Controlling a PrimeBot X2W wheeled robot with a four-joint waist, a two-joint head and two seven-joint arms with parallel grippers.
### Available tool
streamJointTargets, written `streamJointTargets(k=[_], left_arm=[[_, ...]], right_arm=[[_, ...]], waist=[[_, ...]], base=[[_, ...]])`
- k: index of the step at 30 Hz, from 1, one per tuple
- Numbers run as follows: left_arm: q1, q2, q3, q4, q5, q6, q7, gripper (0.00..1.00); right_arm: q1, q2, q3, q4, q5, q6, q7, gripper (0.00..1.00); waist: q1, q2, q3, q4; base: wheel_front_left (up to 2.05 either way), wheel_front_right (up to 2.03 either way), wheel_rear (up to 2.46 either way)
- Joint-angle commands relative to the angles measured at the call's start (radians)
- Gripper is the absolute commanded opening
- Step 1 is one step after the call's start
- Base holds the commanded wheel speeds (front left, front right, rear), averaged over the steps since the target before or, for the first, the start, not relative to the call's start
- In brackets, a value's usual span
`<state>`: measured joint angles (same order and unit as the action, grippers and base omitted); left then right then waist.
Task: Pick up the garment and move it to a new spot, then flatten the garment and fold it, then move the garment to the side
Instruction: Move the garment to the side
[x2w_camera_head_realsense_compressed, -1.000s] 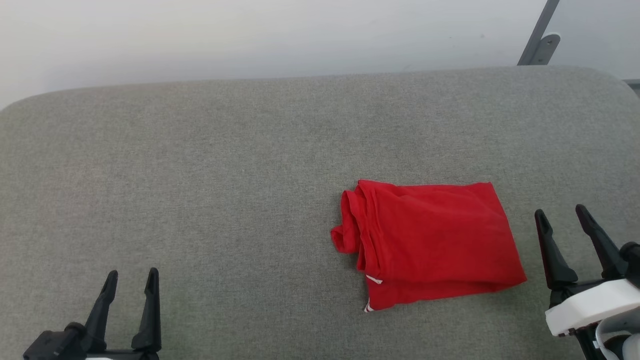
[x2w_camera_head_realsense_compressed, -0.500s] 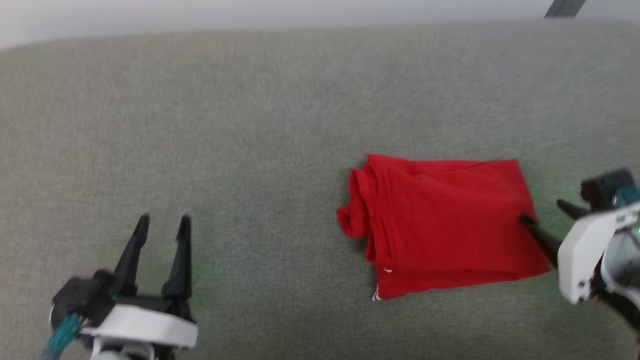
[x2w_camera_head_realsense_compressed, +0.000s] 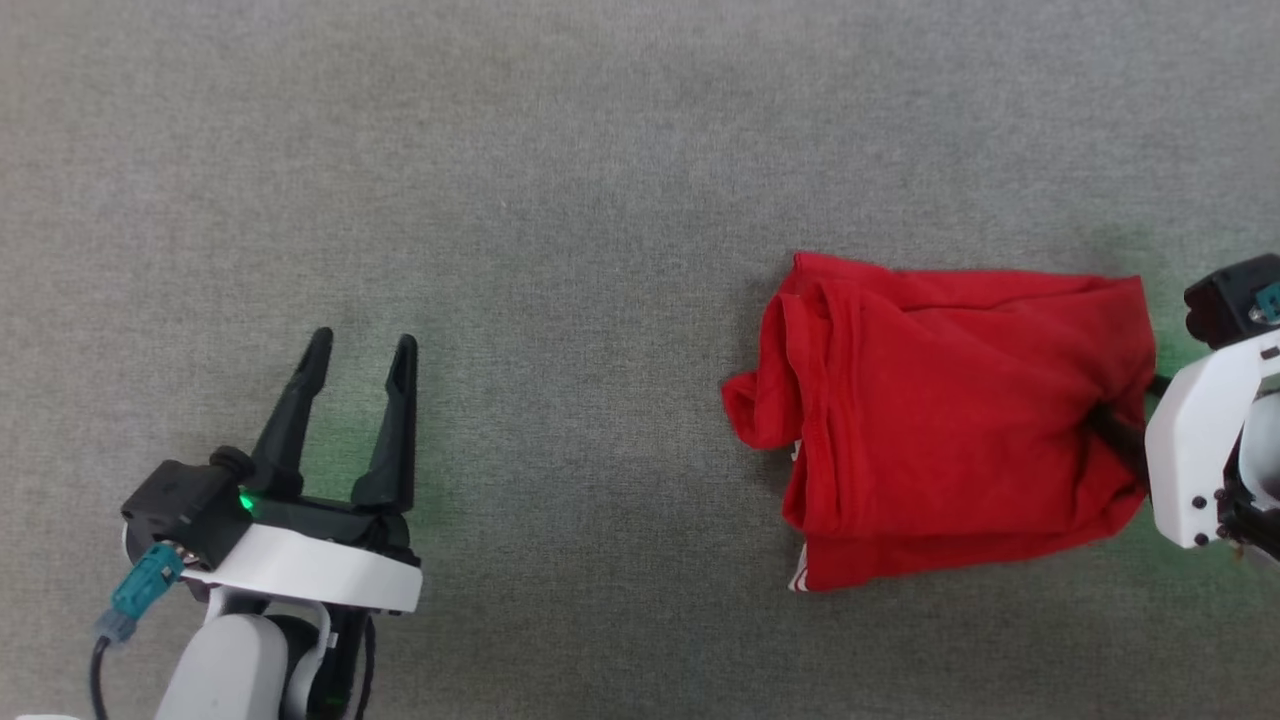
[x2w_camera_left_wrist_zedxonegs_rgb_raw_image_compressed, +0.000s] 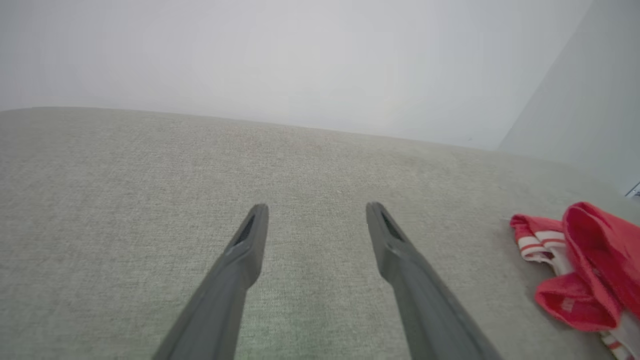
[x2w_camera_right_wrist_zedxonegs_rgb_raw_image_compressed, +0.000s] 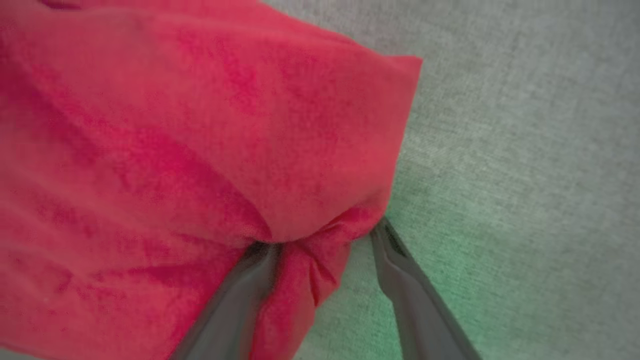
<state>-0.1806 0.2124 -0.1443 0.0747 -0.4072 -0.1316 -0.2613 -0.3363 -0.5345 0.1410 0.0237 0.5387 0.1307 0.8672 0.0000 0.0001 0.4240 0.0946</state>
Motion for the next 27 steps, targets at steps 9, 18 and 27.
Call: streamJointTargets(k=[9, 18, 27], left_arm=[[-0.038, 0.045, -0.015, -0.013, 0.009, 0.002, -0.005, 1.00], [-0.193, 0.146, -0.109, -0.061, 0.010, 0.002, -0.005, 1.00], [-0.392, 0.208, -0.181, -0.081, -0.007, 0.002, -0.005, 1.00]], right_arm=[[0.017, 0.038, -0.089, 0.025, -0.018, -0.004, -0.136, 0.00], [-0.036, -0.005, -0.377, 0.113, -0.112, -0.001, -0.334, 0.00], [-0.204, -0.034, -0.524, 0.329, -0.220, -0.001, -0.526, 0.00]], waist=[[0.0000, -0.0001, 0.029, -0.104], [0.0000, -0.0001, 0.148, -0.218], [0.0000, -0.0001, 0.242, -0.239]], base=[[0.00, 0.00, 0.00], [0.00, 0.00, 0.00], [0.00, 0.00, 0.00]])
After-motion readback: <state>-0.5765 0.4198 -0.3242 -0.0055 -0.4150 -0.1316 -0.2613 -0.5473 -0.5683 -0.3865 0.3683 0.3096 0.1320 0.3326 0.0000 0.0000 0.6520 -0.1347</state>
